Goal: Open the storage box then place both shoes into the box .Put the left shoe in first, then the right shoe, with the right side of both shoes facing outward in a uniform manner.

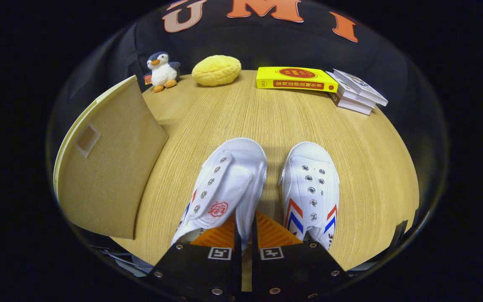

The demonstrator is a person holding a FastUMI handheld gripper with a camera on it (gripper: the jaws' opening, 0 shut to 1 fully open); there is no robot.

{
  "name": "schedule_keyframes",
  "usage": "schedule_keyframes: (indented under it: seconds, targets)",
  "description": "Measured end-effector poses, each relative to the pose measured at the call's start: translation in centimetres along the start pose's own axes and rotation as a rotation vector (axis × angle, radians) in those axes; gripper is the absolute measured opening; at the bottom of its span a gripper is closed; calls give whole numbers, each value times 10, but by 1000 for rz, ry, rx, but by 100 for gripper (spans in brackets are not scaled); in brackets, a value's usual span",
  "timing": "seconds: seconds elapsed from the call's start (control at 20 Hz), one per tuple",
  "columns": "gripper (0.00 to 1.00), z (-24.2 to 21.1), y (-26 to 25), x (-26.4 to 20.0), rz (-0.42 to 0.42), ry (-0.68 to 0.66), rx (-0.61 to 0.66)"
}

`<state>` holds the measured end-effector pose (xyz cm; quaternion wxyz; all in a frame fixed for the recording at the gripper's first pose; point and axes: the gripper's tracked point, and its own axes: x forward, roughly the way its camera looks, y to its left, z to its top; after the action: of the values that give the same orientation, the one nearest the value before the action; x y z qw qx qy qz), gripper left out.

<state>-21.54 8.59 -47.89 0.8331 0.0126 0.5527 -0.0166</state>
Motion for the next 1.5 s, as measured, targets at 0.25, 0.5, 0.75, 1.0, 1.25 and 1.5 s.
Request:
schedule_keyframes:
  seconds: [0.25,0.5,0.75,1.0,1.25,1.5]
  targets:
    - [10,1,-2,7,-59,-38,-8]
    - [3,7,1,3,-33,-40,71]
    - [1,31,5,-10,-14,-69,121]
    - [1,56,25,-34,46,-93,148]
    - [1,105,47,-74,89,-139,163]
    - [1,147,83,-114,156,-174,199]
